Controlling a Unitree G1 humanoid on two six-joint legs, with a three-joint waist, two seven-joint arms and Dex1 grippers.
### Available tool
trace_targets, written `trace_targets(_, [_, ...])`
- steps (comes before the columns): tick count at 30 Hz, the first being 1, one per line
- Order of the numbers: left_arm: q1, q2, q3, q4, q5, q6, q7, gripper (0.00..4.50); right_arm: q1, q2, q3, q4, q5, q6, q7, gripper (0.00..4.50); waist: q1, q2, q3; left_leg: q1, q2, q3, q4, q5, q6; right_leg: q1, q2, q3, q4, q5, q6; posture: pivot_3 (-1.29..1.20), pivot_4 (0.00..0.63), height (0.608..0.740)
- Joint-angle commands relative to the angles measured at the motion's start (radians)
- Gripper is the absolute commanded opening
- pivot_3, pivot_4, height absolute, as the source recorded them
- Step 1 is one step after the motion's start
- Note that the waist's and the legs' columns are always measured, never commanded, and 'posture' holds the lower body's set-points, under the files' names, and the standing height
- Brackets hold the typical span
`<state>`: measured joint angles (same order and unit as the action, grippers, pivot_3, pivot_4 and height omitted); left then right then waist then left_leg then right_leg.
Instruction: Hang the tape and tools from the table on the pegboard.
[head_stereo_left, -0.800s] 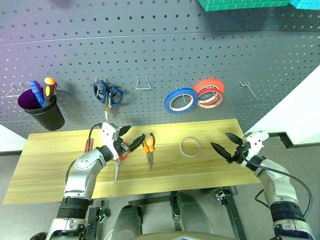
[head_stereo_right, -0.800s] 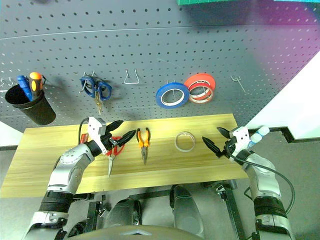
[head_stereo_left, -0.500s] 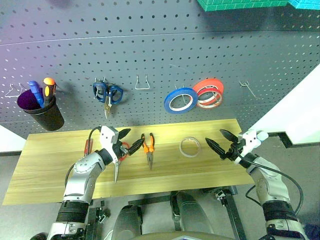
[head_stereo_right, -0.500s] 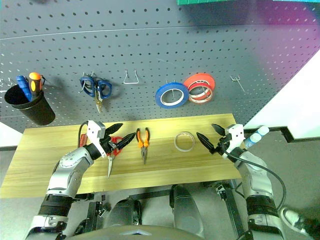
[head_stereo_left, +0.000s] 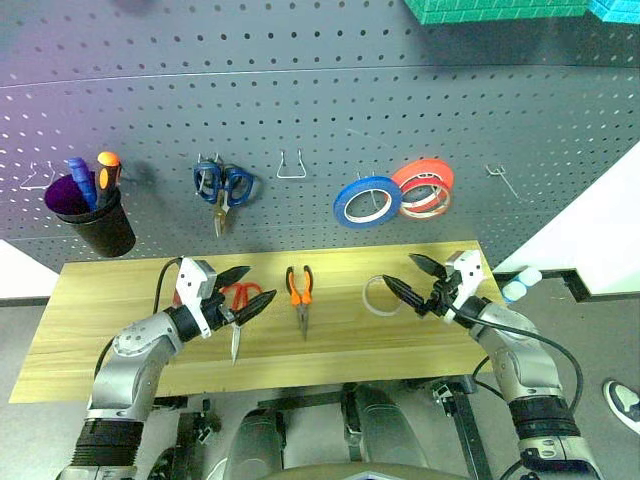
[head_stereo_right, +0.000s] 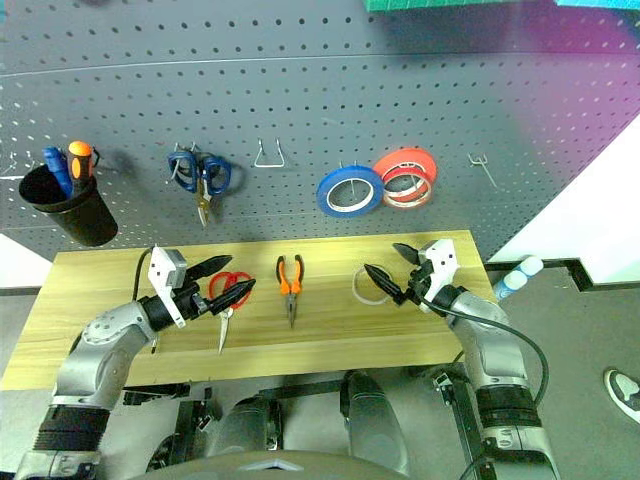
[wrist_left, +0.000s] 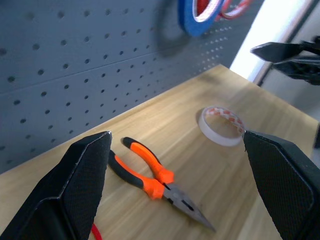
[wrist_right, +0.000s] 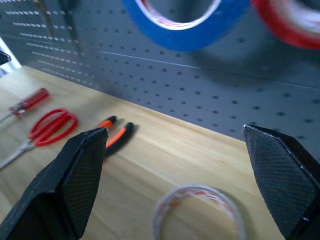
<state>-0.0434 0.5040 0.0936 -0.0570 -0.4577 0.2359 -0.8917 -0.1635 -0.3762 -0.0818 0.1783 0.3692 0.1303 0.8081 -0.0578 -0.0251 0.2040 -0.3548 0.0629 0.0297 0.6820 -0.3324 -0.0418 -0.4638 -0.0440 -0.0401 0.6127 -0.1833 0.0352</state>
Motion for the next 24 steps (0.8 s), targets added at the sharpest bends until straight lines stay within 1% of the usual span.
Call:
trace_targets(1, [-0.032,0.057,0.012,-0.080,-0.052,0.065,-0.050,4.40,-0.001,-0.007,0.009,-0.063,0.011,0.022,0.007,4.50,0.007,0.000,0.000,0.000,0.000,0.000,0.000,0.000,0.000,0.000,0.000,0.000,0.000,0.000,0.000,-0.03,0.138,0.733])
trace_targets(4, [-0.079,0.064,-0.013,-0.071,-0.048,0.080,-0.067,4.40,0.000,-0.014,0.008,-0.054,-0.017,-0.015,0.004,4.50,0.016,0.000,-0.003,0.000,0.000,0.000,0.000,0.000,0.000,-0.001,0.000,0.000,0.000,0.000,0.000,-0.07,0.106,0.733])
trace_targets(8, [-0.127,0.068,-0.037,-0.020,-0.027,0.067,-0.110,4.40,0.008,-0.010,0.009,-0.052,-0.025,-0.042,0.000,4.50,0.014,0.000,-0.006,0.000,0.000,0.000,0.000,0.000,0.000,0.000,0.000,0.000,-0.001,0.001,0.001,-0.08,0.106,0.733])
trace_targets(10, [-0.152,0.073,-0.045,-0.003,-0.027,0.075,-0.126,4.40,0.012,-0.022,0.011,-0.058,-0.015,-0.018,0.017,4.50,0.013,0.000,-0.006,0.000,0.000,0.001,0.001,0.000,0.000,0.000,0.000,0.000,-0.001,0.001,0.001,-0.10,0.117,0.733])
trace_targets(11, [-0.160,0.073,-0.049,-0.001,-0.024,0.073,-0.129,4.40,0.015,-0.029,0.009,-0.062,-0.008,-0.007,0.026,4.50,0.012,0.000,-0.006,0.000,0.000,0.001,0.001,0.000,0.000,0.000,0.000,0.000,0.000,0.001,0.001,-0.11,0.128,0.733])
trace_targets(13, [-0.173,0.091,-0.057,-0.015,-0.053,0.133,-0.157,4.40,0.020,-0.052,0.011,-0.082,-0.010,0.011,0.038,4.50,0.011,0.000,-0.005,0.000,0.000,0.000,0.001,0.000,0.000,0.000,0.000,0.000,0.000,0.001,0.001,-0.12,0.155,0.733])
trace_targets(15, [-0.188,0.117,-0.082,-0.013,-0.051,0.176,-0.193,4.40,0.011,-0.070,0.007,-0.103,-0.001,0.043,0.038,4.50,0.006,0.000,-0.003,0.000,0.000,0.000,0.001,0.000,0.000,0.000,0.000,0.000,0.001,0.000,0.000,-0.12,0.198,0.733])
trace_targets(16, [-0.195,0.121,-0.090,-0.006,-0.040,0.175,-0.197,4.40,0.008,-0.077,0.007,-0.108,-0.001,0.050,0.040,4.50,0.004,0.000,0.000,0.000,0.000,0.000,0.001,0.000,0.000,0.000,0.000,0.001,0.001,0.000,0.000,-0.12,0.198,0.733])
trace_targets(17, [-0.201,0.121,-0.093,-0.005,-0.030,0.169,-0.194,4.40,0.007,-0.084,0.003,-0.107,0.000,0.062,0.037,4.50,0.002,0.000,0.003,0.001,0.000,0.000,0.001,0.000,0.000,0.000,0.000,0.001,0.001,0.000,0.000,-0.11,0.222,0.733])
trace_targets(19, [-0.210,0.122,-0.092,-0.021,-0.023,0.171,-0.182,4.40,0.009,-0.097,0.000,-0.108,-0.003,0.069,0.036,4.50,-0.001,-0.002,0.014,0.001,0.000,0.000,0.001,0.000,0.000,0.000,0.000,0.001,0.001,0.000,-0.001,-0.11,0.242,0.733])
trace_targets(20, [-0.219,0.118,-0.086,-0.029,-0.031,0.186,-0.169,4.40,0.003,-0.100,0.004,-0.103,-0.013,0.066,0.030,4.50,-0.001,-0.001,0.020,0.002,0.000,0.000,0.001,0.000,0.000,0.000,0.000,0.001,0.001,0.000,-0.001,-0.11,0.262,0.733])
trace_targets(24, [-0.227,0.113,-0.079,-0.069,-0.036,0.218,-0.126,4.40,-0.012,-0.098,0.019,-0.121,-0.019,0.089,0.020,4.50,-0.007,-0.001,0.044,0.001,0.000,0.000,0.001,0.000,0.000,-0.002,0.000,0.002,0.002,0.000,-0.001,-0.10,0.282,0.733])
